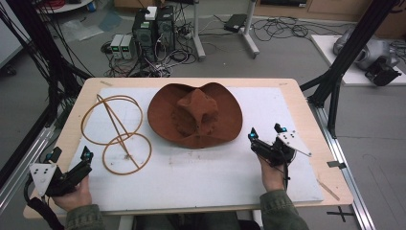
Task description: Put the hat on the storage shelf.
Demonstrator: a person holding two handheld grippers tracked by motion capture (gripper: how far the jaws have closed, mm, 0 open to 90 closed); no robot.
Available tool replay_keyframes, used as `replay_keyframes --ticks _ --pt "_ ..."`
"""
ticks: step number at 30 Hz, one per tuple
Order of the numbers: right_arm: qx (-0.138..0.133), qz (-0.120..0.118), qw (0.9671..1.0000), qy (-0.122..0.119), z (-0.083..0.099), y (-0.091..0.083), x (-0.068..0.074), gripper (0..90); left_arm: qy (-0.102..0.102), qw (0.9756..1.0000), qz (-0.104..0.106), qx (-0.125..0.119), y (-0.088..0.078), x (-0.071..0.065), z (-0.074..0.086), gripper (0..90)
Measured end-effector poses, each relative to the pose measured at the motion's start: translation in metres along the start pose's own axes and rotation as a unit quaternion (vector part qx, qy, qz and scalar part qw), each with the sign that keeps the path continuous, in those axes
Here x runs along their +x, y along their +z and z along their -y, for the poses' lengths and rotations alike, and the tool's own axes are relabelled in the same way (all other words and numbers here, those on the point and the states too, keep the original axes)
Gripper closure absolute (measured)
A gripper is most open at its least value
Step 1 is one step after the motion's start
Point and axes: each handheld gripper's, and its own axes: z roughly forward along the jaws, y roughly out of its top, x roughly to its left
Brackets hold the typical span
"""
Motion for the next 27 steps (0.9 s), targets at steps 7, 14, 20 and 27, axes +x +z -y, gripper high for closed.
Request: replay_keyframes --ticks 7,14,20,27 --pt "0.012 -0.02 0.9997 -0.007 -0.007 0.01 0.015 11.3 0.0 1.0 0.002 0.002 0.001 0.001 0.001 16.0" --pt "0.017 -0.034 0.9991 -0.018 -0.015 0.019 0.031 11.4 0.0 1.0 0.003 0.002 0.001 0.001 0.0 15.9" --pt "0.028 -0.039 0.9986 -0.022 -0.018 0.027 0.041 11.4 0.002 1.0 0.008 0.003 0.002 0.0 0.0 15.9" --pt "0.041 -0.052 0.9973 -0.03 -0.019 0.036 0.056 11.4 -0.001 1.0 0.009 0.002 0.002 0.0 0.0 15.9"
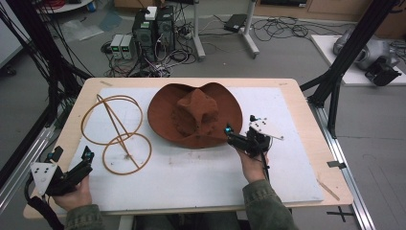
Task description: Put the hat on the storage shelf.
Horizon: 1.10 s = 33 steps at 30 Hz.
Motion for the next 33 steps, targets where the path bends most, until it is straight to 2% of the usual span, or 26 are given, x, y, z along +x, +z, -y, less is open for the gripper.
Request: replay_keyframes --ticks 5,13,22,27,33 --pt "0.008 -0.009 0.9999 -0.001 -0.003 0.009 0.011 11.4 0.001 1.0 0.004 0.0 0.0 0.0 0.0 15.9" --pt "0.02 -0.027 0.9994 -0.012 -0.008 0.027 0.038 11.3 -0.004 1.0 0.003 -0.001 0.0 0.002 0.0 15.9" --pt "0.04 -0.039 0.9984 -0.01 -0.004 0.045 0.062 11.3 -0.011 0.9999 0.006 -0.004 0.0 0.005 0.0 16.0" --pt "0.049 -0.04 0.998 -0.008 -0.002 0.052 0.07 11.4 -0.013 0.9999 0.006 -0.004 0.0 0.006 0.0 16.3" --pt "0.075 -0.033 0.9967 -0.004 0.003 0.063 0.08 11.4 -0.012 0.9999 0.012 -0.002 0.002 0.005 0.0 16.9"
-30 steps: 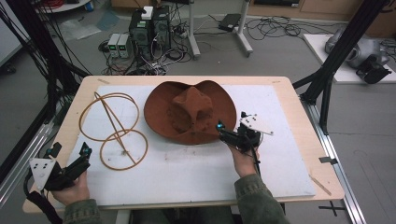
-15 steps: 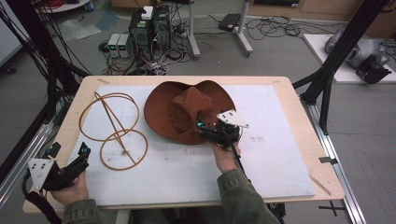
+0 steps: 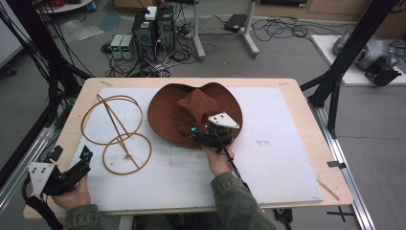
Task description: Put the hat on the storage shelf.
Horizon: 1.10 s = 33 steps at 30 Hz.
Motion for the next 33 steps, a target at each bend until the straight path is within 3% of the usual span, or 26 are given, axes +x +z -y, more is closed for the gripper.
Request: replay_keyframes --ticks 6,8,11,18,22,24,29,30,32,33 --pt "0.014 0.008 0.9997 0.017 0.002 0.007 0.004 11.4 0.003 1.0 0.003 0.0 0.001 -0.002 0.0 17.0" --pt "0.025 0.008 0.9989 0.038 0.003 0.013 0.006 11.4 0.005 1.0 0.003 0.0 0.002 -0.002 0.0 16.9" --pt "0.035 0.013 0.998 0.05 0.004 0.018 0.008 11.4 0.005 1.0 0.004 -0.001 0.002 -0.002 0.0 16.9" --pt "0.06 0.036 0.9961 0.055 0.003 0.034 0.017 11.5 0.004 1.0 0.006 0.0 0.003 -0.002 0.0 17.0" --pt "0.058 0.053 0.996 0.044 0.001 0.04 0.019 11.5 0.0 0.9999 0.011 0.001 0.004 -0.002 0.001 17.0" --pt "0.065 0.069 0.9942 0.052 0.002 0.046 0.017 12.6 0.004 0.9998 0.016 0.004 0.005 -0.003 0.002 16.9" --pt "0.057 0.065 0.9951 0.048 0.0 0.044 0.015 27.0 0.007 0.9996 0.025 0.005 0.007 -0.006 0.002 17.2" --pt "0.059 0.054 0.9963 0.032 0.0 0.043 0.016 38.5 0.007 0.9995 0.03 0.007 0.007 -0.007 0.002 17.8" --pt "0.061 0.054 0.9964 0.024 0.0 0.044 0.017 49.8 0.007 0.9995 0.03 0.007 0.007 -0.007 0.002 18.1" --pt "0.064 0.049 0.9964 0.026 -0.001 0.043 0.016 61.0 0.007 0.9995 0.029 0.004 0.006 -0.007 0.002 18.2"
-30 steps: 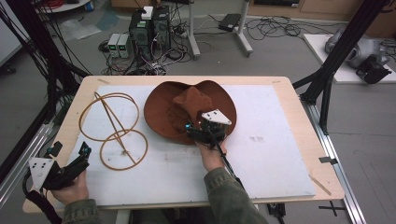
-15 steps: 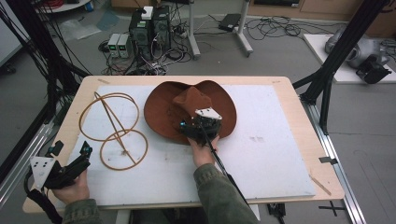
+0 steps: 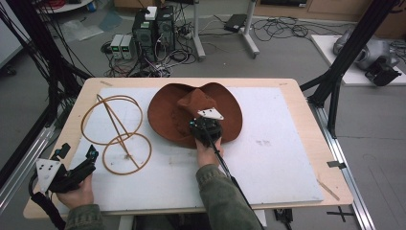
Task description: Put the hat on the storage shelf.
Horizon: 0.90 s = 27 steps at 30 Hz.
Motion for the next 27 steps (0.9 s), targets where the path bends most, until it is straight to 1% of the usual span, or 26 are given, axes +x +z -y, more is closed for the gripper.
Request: replay_keyframes --ticks 1,2,3,4,5,6,7,8,9,10,12,16,17,18,22,23,25,27 --pt "0.003 -0.008 1.0 0.002 -0.001 -0.001 -0.001 68.4 0.0 1.0 0.0 0.0 0.0 0.0 0.0 18.3" --pt "0.003 -0.008 1.0 0.002 -0.001 -0.001 -0.001 68.4 0.0 1.0 0.0 -0.001 0.0 0.0 0.0 18.3" --pt "0.011 -0.022 0.9997 0.009 -0.002 -0.002 -0.002 83.5 -0.001 1.0 -0.002 0.0 -0.001 0.001 0.0 18.4" --pt "0.011 -0.022 0.9997 0.009 -0.002 -0.002 -0.002 83.5 -0.001 1.0 -0.002 0.0 -0.001 0.001 0.0 18.4" --pt "0.012 -0.016 0.9998 -0.006 -0.001 -0.002 0.001 87.1 -0.002 1.0 -0.002 0.0 -0.001 0.002 0.0 18.4" --pt "0.013 -0.013 0.9998 -0.006 -0.001 -0.002 0.002 87.5 -0.002 1.0 -0.002 0.0 -0.001 0.002 0.0 18.4" --pt "0.017 -0.004 0.9998 -0.005 -0.001 -0.003 0.003 87.8 -0.002 1.0 -0.001 0.0 0.0 0.002 0.0 18.4" --pt "0.02 0.001 0.9998 0.001 -0.001 -0.004 0.004 87.9 0.0 1.0 -0.001 0.001 0.0 0.002 0.0 18.5" --pt "0.018 0.006 0.9998 -0.003 -0.001 -0.005 0.005 87.9 -0.001 1.0 0.0 0.002 0.0 0.002 0.0 18.5" --pt "0.018 0.006 0.9998 -0.003 -0.001 -0.005 0.005 87.9 -0.001 1.0 0.0 0.002 0.0 0.002 0.0 18.6" --pt "0.011 0.018 0.9997 -0.015 0.0 -0.006 0.006 87.9 0.0 1.0 0.001 0.0 0.0 0.001 0.0 18.6" --pt "0.007 0.023 0.9995 -0.019 0.0 -0.007 0.007 88.0 0.0 1.0 0.002 0.001 0.0 0.001 0.0 18.8" --pt "0.001 0.028 0.9993 -0.026 -0.001 -0.008 0.008 87.9 0.001 1.0 0.004 0.0 0.0 0.001 0.0 18.8" --pt "-0.002 0.03 0.9992 -0.027 -0.001 -0.009 0.008 87.8 0.001 1.0 0.004 0.0 0.0 0.001 0.0 18.8" --pt "-0.007 0.029 0.9992 -0.027 -0.002 -0.011 0.008 87.8 0.0 1.0 0.005 0.0 0.001 0.001 0.0 18.8" --pt "-0.016 0.034 0.9989 -0.028 -0.003 -0.013 0.007 87.8 0.0 1.0 0.005 0.001 0.001 0.0 0.0 18.8" --pt "-0.021 0.041 0.9984 -0.032 -0.004 -0.015 0.007 87.8 0.0 1.0 0.006 0.002 0.001 0.0 0.001 18.9" --pt "-0.028 0.045 0.9977 -0.042 -0.005 -0.017 0.007 87.7 0.0 1.0 0.007 0.002 0.001 0.0 0.001 18.9"
